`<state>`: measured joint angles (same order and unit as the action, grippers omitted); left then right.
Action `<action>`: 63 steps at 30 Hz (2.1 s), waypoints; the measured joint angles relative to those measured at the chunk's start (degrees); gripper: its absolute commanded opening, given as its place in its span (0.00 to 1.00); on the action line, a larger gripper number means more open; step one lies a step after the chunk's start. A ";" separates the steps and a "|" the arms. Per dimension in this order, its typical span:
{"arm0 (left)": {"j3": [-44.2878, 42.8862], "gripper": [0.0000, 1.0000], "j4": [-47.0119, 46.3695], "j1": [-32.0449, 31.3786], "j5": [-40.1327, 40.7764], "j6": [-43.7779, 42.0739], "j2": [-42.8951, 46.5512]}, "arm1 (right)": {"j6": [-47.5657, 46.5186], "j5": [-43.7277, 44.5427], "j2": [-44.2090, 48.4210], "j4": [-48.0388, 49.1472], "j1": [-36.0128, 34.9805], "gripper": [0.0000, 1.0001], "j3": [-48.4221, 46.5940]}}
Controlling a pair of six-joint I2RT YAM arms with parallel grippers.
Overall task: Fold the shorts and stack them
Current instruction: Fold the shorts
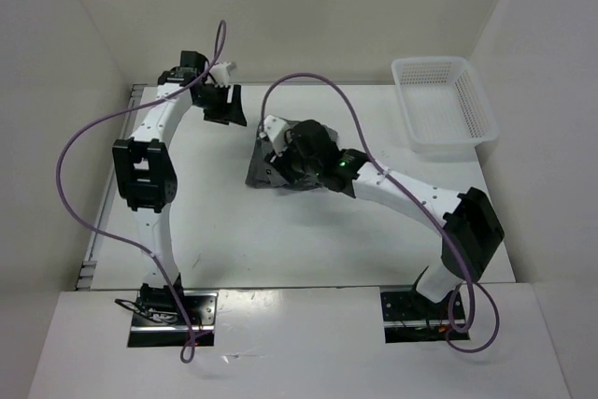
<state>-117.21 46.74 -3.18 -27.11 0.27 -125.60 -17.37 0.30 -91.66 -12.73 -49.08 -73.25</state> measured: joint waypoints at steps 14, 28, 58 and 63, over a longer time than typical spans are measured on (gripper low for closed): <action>21.31 0.75 7.28 -10.80 -9.70 0.00 4.37 | 9.51 5.14 1.11 0.72 13.81 0.56 12.68; 17.29 0.52 6.08 -12.92 -16.65 0.26 -3.19 | 13.22 3.89 1.05 3.96 13.94 0.55 19.19; 9.68 0.24 9.33 -9.11 -21.03 0.09 -5.44 | 17.53 9.53 -9.55 8.44 12.02 0.60 12.11; 9.42 0.23 10.29 -8.90 -21.09 0.09 -5.38 | 19.32 11.04 -12.15 8.28 11.96 0.07 10.27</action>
<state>-107.79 57.04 -12.08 -48.21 0.36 -130.98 1.96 11.33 -103.81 -4.45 -37.12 -62.98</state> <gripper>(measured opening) 0.249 0.173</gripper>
